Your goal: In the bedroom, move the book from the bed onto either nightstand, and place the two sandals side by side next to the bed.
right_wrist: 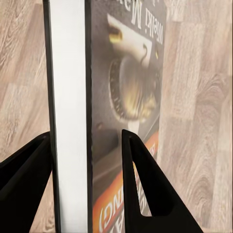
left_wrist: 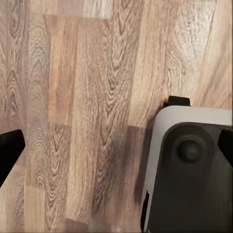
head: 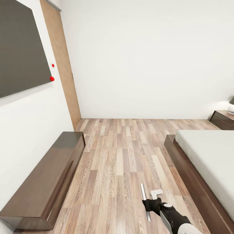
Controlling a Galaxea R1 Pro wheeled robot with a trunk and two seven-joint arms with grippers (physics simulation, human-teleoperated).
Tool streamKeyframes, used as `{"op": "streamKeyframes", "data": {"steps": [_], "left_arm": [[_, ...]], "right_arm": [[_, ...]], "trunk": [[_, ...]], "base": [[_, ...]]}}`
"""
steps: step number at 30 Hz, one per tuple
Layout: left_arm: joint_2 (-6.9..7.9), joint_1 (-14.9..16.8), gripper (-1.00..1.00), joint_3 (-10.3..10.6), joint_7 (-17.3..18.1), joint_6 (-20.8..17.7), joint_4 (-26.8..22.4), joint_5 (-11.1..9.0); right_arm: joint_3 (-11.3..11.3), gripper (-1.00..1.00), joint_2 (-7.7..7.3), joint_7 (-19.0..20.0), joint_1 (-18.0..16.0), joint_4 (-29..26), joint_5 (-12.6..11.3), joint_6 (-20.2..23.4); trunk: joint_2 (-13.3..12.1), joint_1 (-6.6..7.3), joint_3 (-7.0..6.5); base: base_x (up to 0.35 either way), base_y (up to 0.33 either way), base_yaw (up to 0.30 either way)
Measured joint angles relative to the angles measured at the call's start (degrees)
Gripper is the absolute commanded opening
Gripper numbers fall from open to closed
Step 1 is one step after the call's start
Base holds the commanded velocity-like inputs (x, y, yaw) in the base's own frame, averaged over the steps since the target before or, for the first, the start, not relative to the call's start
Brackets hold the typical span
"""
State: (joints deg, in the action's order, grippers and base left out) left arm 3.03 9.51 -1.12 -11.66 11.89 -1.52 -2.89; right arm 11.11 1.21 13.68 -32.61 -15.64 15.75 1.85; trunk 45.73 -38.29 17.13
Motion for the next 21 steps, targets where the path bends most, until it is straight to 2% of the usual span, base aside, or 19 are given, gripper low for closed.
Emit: {"op": "streamKeyframes", "data": {"steps": [6, 8, 11, 13, 14, 16, 19, 21], "left_arm": [[-2.24, -0.1, 1.0, -0.3, 0.1, 0.4, 0.1, 0.0], [-4.19, -0.1, 1.0, 0.4, 1.5, 1.2, 0.0, 0.6], [-4.22, 0.3, 1.0, 0.9, 2.5, 1.5, -0.2, 0.8], [-3.41, 1.3, 1.0, 1.1, 2.8, 1.0, -1.7, 0.6], [-2.18, 3.0, 1.0, 1.0, 2.8, -4.1, -4.4, 0.4], [-1.74, 4.5, 1.0, 1.1, 2.7, -8.1, -6.1, 0.3], [-0.2, 7.4, 1.0, 1.1, 2.2, -23.9, -16.3, 0.3], [0.27, 7.9, 1.0, 1.0, 2.1, -28.2, -20.6, 0.3]], "right_arm": [[0.0, -1.0, -0.03, 0.0, 0.0, -2.0, 0.1, 2.7], [0.0, -1.0, -0.03, 0.4, 0.0, -2.7, 0.1, 3.6], [0.0, -1.0, 0.01, 0.5, 0.0, -2.8, 0.1, 4.0], [0.0, -1.0, 0.01, 0.3, 0.0, -2.8, 0.1, 4.2], [-0.2, -1.0, 0.0, 0.1, 0.0, -2.8, 0.3, 4.1], [-0.1, -1.0, -0.02, 0.2, 0.0, -2.8, 0.3, 4.0], [0.1, -1.0, -0.17, 0.3, 0.0, -2.8, 0.1, 3.9], [0.1, -1.0, -0.18, 0.1, 0.0, -2.9, 0.2, 4.0]], "trunk": [[0.0, 0.0, 0.0], [0.0, 0.01, 0.0], [0.0, 0.02, 0.0], [0.0, 0.03, 0.0], [0.0, 0.03, 0.0], [0.0, 0.03, 0.0], [0.0, 0.03, -0.01], [0.0, 0.03, 0.0]], "base": [[0.0, 0.0, 0.0], [0.084, 0.0, 0.0], [0.226, 0.0, 0.0], [0.306, 0.0, 0.0], [0.326, 0.0, 0.0], [0.33, 0.0, 0.0], [0.336, 0.0, 0.0], [0.337, 0.0, 0.0]]}}
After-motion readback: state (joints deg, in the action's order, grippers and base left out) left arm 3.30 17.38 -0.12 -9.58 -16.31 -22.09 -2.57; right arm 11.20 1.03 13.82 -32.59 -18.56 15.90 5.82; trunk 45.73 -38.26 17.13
